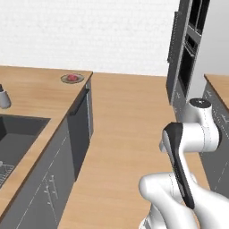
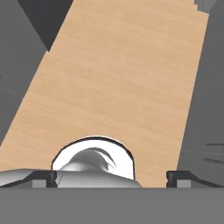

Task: Pick up the knife from the drawer and place it on the cutting board. Then place the meat from the plate to the cutting board.

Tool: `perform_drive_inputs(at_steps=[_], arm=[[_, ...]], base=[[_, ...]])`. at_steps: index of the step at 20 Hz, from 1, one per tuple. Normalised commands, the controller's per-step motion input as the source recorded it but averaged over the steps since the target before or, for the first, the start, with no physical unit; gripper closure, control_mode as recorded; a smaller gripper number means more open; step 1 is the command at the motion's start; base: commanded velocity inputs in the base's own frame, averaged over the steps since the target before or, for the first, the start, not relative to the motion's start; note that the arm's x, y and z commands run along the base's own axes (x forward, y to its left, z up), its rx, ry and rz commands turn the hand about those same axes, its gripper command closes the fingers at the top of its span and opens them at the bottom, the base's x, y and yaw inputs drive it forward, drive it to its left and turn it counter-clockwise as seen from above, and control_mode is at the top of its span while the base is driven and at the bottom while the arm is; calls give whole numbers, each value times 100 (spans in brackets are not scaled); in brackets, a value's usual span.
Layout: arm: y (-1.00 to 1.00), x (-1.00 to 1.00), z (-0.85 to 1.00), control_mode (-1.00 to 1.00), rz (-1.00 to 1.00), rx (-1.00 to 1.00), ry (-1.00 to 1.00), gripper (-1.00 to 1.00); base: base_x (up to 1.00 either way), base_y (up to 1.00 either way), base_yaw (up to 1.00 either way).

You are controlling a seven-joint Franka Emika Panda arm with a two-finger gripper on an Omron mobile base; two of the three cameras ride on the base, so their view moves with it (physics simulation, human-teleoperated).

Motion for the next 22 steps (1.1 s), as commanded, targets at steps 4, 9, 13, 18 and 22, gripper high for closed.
perform_drive_inputs(at_steps=[4,9,13,18,22], arm=[[0,0,0,100,0,0,0,-100],[0,0,0,100,0,0,0,-100],[0,0,0,100,0,0,0,-100],[0,0,0,100,0,0,0,-100],[0,0,0,100,0,0,0,-100]], base=[[100,-3,0],[100,-6,6],[95,-24,10],[95,-33,27],[100,-17,56]])
